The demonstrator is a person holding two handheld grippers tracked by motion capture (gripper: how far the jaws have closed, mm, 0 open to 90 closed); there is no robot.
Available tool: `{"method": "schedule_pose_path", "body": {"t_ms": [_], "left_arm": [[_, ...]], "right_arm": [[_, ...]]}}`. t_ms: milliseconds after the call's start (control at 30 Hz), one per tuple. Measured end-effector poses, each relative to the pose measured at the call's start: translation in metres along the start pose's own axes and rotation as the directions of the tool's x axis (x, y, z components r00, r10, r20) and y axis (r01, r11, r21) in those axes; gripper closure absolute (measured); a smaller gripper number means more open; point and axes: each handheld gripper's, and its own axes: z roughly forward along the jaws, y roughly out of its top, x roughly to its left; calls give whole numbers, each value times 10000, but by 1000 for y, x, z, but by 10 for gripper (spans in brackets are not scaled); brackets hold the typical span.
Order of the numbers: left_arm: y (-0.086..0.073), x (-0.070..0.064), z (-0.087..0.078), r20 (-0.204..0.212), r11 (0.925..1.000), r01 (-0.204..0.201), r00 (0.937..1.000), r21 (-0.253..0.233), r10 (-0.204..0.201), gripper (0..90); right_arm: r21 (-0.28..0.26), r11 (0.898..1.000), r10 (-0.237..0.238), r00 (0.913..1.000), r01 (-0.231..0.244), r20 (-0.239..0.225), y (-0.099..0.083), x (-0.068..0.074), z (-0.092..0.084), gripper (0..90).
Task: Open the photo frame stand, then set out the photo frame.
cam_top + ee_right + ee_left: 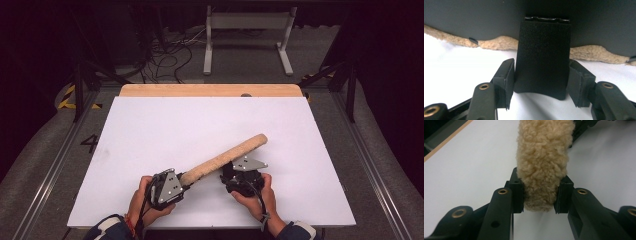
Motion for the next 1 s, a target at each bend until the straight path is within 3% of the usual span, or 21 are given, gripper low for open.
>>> {"method": "schedule_pose_path", "body": {"t_ms": [133, 333, 467, 633, 733, 767, 800, 833, 900, 1000], "left_arm": [[-1, 2, 0, 436, 9998, 66, 9990, -196, -57, 655], [-3, 5, -1, 1040, 9988, 140, 9945, -465, -91, 634], [-4, 4, -3, 1556, 9981, 55, 9878, -612, 41, 601], [-3, -3, -4, 2114, 9973, -272, 9765, -682, 411, 530], [-3, -3, -3, 2324, 9969, -285, 9716, -734, 448, 522], [-3, -3, -3, 2324, 9969, -285, 9716, -734, 448, 518], [-3, -3, -4, 2451, 9967, -309, 9683, -745, 484, 509], [-4, -3, -4, 2566, 9964, -332, 9651, -779, 523, 509], [-4, -2, -4, 2675, 9959, -429, 9615, -795, 628, 494], [-5, -2, -6, 2696, 9959, -510, 9605, -753, 696, 467]], "right_arm": [[-270, 9996, -105, 9996, 98, -248, -3, -7, -13, 387], [-834, 9965, 50, 9988, -91, -491, -3, -24, -41, 403], [-1188, 9899, 694, 9952, -772, -689, -4, -37, -56, 436], [-1963, 9674, 1522, 9869, -1599, -540, 1, -50, -74, 468], [-2478, 9419, 2191, 9740, -2266, -581, 8, -52, -81, 469], [-2478, 9419, 2191, 9740, -2266, -581, 8, -52, -81, 469], [-2601, 9282, 2579, 9639, -2662, -659, 16, -51, -83, 439], [-2601, 9282, 2579, 9639, -2662, -659, 16, -51, -83, 439], [-2485, 9228, 2829, 9556, -2945, -820, 21, -50, -83, 420], [-2008, 9214, 3202, 9428, -3328, -932, 25, -48, -77, 379]]}}
